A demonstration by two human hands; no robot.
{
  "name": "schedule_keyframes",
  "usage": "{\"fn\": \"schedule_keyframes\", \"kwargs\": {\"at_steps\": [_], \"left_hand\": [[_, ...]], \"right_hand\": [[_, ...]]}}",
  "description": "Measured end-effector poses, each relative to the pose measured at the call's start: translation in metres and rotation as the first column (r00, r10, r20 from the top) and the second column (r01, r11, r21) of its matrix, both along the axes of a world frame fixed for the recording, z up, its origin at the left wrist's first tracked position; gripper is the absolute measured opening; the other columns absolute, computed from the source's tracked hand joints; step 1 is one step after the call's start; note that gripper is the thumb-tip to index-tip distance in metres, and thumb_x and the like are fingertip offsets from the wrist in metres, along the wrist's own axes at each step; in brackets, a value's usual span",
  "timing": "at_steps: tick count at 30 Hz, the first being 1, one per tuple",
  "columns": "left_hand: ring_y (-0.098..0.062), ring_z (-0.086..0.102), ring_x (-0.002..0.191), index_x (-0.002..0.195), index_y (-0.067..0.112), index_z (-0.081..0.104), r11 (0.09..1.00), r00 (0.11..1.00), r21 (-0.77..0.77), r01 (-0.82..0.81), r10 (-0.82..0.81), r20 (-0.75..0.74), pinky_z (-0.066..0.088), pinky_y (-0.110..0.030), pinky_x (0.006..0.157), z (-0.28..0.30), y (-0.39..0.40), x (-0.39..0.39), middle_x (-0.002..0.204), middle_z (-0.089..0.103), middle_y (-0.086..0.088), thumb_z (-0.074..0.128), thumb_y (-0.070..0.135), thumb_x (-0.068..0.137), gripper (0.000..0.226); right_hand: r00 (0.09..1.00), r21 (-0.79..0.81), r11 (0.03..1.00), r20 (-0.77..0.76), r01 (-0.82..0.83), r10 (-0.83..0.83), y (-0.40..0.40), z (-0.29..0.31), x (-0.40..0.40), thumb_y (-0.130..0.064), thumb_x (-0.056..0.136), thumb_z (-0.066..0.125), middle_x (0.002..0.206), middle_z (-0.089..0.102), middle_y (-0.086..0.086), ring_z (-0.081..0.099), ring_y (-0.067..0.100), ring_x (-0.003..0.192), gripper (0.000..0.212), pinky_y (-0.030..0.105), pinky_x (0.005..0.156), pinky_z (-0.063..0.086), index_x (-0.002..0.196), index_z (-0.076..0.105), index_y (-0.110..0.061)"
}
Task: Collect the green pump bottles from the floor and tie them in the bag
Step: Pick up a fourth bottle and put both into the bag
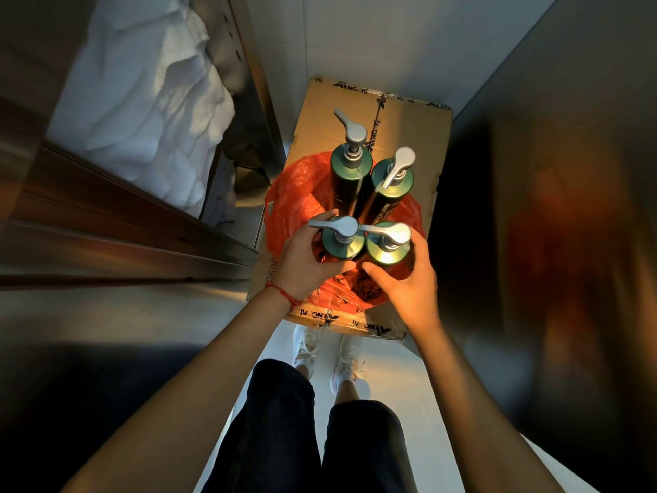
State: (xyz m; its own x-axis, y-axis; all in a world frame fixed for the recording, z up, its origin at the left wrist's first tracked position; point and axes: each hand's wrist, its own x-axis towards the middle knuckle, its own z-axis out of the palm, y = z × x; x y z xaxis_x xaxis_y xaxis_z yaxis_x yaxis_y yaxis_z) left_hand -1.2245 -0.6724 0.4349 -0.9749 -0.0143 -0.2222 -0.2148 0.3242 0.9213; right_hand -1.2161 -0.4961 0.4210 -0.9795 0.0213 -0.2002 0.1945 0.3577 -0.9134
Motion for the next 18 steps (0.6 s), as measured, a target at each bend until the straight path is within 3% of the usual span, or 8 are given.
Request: {"fn": "schedule_keyframes", "kwargs": {"at_steps": [2, 6, 10, 13, 15, 18], "left_hand": [[-0.016, 0.049, 0.115, 0.126, 0.007, 0.047, 1.0, 1.0, 0.002, 0.001, -0.001, 0.008, 0.034, 0.003, 0.084, 0.0, 0.0, 0.0, 0.124, 0.056, -0.009, 0.077, 0.002, 0.065, 0.069], [-0.012, 0.05, 0.113, 0.126, 0.012, 0.046, 0.999, 1.0, 0.032, -0.001, 0.0, 0.023, 0.036, 0.001, 0.085, -0.001, -0.003, 0.005, 0.119, 0.054, 0.001, 0.079, 0.004, 0.063, 0.072], [-0.013, 0.052, 0.112, 0.12, 0.02, 0.048, 0.995, 0.999, 0.094, -0.014, 0.009, 0.051, 0.043, -0.008, 0.087, -0.001, -0.006, 0.011, 0.118, 0.056, 0.001, 0.078, 0.0, 0.062, 0.068], [0.002, 0.056, 0.102, 0.114, 0.025, 0.051, 0.979, 0.991, 0.19, -0.076, 0.053, 0.123, 0.046, -0.007, 0.077, 0.002, -0.011, 0.015, 0.109, 0.058, 0.01, 0.075, -0.006, 0.064, 0.064], [0.012, 0.055, 0.096, 0.114, 0.026, 0.052, 0.971, 0.983, 0.199, -0.13, 0.1, 0.156, 0.044, -0.003, 0.073, 0.005, -0.016, 0.018, 0.106, 0.056, 0.014, 0.073, -0.006, 0.066, 0.062], [-0.004, 0.054, 0.104, 0.124, 0.012, 0.048, 0.957, 0.961, 0.168, -0.236, 0.204, 0.188, 0.047, -0.016, 0.083, 0.005, -0.027, 0.018, 0.112, 0.056, 0.002, 0.068, -0.008, 0.071, 0.06]], "right_hand": [[1.0, 0.003, 1.0, -0.002, -0.004, 0.004, 0.0, 0.001, 0.001, -0.023, 0.066, 0.081, 0.119, 0.048, -0.024, 0.045, -0.015, 0.111, 0.071, 0.004, 0.093, 0.034, 0.124, 0.042, -0.031], [1.0, -0.002, 1.0, 0.018, 0.004, -0.004, 0.0, 0.006, 0.004, -0.026, 0.065, 0.081, 0.119, 0.046, -0.032, 0.046, -0.015, 0.112, 0.072, 0.005, 0.094, 0.036, 0.123, 0.04, -0.038], [0.998, -0.009, 0.999, 0.059, 0.034, -0.034, 0.005, 0.01, 0.01, -0.027, 0.065, 0.081, 0.13, 0.05, -0.013, 0.047, 0.004, 0.122, 0.076, 0.023, 0.102, 0.038, 0.129, 0.041, -0.032], [0.992, -0.019, 0.997, 0.097, 0.077, -0.075, 0.011, 0.012, 0.016, -0.019, 0.068, 0.08, 0.137, 0.049, -0.002, 0.047, 0.01, 0.124, 0.076, 0.034, 0.105, 0.04, 0.133, 0.041, -0.022], [0.983, -0.015, 0.99, 0.124, 0.137, -0.135, 0.016, 0.014, 0.018, -0.013, 0.071, 0.077, 0.135, 0.051, 0.001, 0.05, 0.01, 0.121, 0.069, 0.034, 0.103, 0.042, 0.132, 0.044, -0.018], [0.954, -0.06, 0.962, 0.16, 0.266, -0.253, 0.024, 0.016, 0.018, -0.005, 0.077, 0.07, 0.129, 0.055, 0.005, 0.055, 0.005, 0.109, 0.056, 0.017, 0.092, 0.046, 0.128, 0.049, -0.012]]}}
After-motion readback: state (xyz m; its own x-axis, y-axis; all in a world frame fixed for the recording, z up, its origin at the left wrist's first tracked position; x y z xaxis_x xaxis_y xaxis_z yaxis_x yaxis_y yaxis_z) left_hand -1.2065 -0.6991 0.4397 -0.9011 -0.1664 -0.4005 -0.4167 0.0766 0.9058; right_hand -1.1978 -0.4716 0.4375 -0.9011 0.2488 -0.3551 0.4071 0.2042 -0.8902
